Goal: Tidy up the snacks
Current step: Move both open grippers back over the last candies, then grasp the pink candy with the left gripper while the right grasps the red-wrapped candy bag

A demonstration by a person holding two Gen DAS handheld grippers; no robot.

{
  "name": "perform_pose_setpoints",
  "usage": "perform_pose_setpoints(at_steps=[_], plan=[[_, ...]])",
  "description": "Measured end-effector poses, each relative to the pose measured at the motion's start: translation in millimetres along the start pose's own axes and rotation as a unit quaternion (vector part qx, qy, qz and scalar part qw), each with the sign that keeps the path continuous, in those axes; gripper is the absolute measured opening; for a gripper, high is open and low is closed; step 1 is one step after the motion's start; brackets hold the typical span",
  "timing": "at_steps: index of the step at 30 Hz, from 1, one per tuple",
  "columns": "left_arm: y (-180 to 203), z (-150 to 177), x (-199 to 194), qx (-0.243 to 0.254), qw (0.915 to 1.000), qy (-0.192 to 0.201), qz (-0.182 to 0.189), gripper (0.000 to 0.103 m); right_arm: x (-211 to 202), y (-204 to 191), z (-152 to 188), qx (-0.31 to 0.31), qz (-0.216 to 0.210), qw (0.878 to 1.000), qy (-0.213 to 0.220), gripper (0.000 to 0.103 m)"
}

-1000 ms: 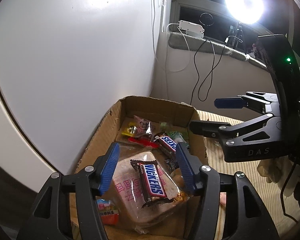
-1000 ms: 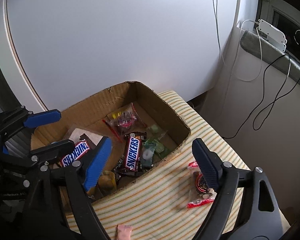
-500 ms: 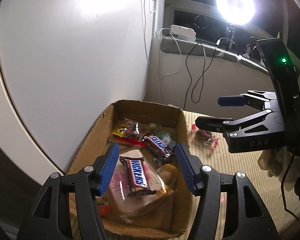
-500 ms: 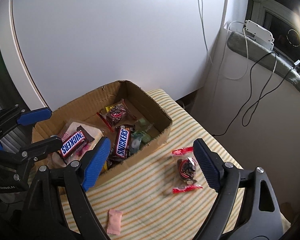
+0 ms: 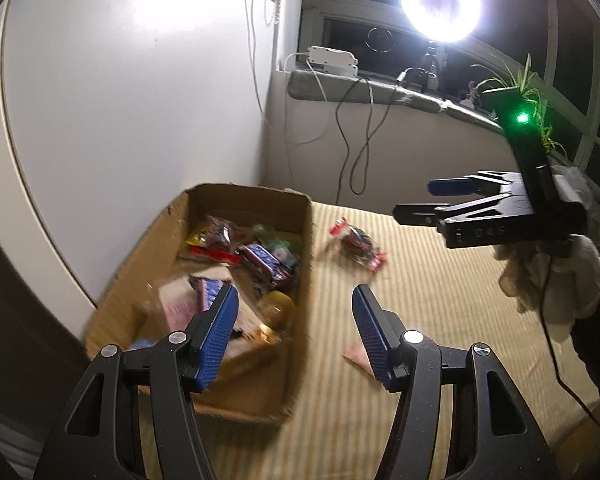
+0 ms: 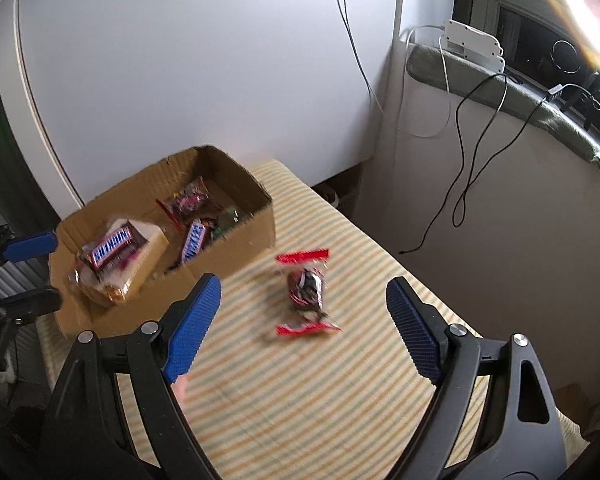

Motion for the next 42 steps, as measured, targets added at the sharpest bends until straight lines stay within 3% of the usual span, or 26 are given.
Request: perform_pose_setpoints(at_steps=[7, 11, 16, 28, 39, 42], plan=[[35.4, 22.6, 6.1, 0.003, 0.9993, -0.027, 0.025, 0.058, 20.3, 8.8, 21.0, -0.033, -0.011, 0.999, -0.023, 0.087], [56.8, 34.4, 19.6, 0.008, 0.9977, -0.053, 0.040, 0.049, 30.9, 12.6, 25.7, -0.038, -0.019, 0.999, -0.031, 0.087], [72.4, 46.0, 47.2, -0.007, 0.9946, -0.091, 0.049, 0.048, 43.0, 16.4, 25.8, -0.037, -0.036, 0.998, -0.036, 0.087], [66.6, 51.4, 84.6, -0.042, 0.9912, -0.125, 0.012, 0.048, 81.3, 12.4, 8.8, -0.037, -0.067, 0.996, -0.049, 0.087], [67.6, 45.1, 98.3, -0.025, 0.9903, -0.137, -0.007, 0.048, 109.5, 12.0, 0.6, -0.033, -0.065, 0.996, -0.060, 0.087], [72.2, 45.9, 100.9, -0.011, 0.9904, -0.137, -0.011, 0.040, 114.7, 13.2, 0.9, -0.033, -0.063, 0.995, -0.064, 0.087]])
Point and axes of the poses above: each gripper's, at about its wrist camera, not at the fingertips, and x roughly the way its jaws point, y to its right, z to its underside, the point moved 5 cm from there along x, roughly the way its jaws point, and after that the axes turned 13 degrees about -y, right-handed, at the moved point
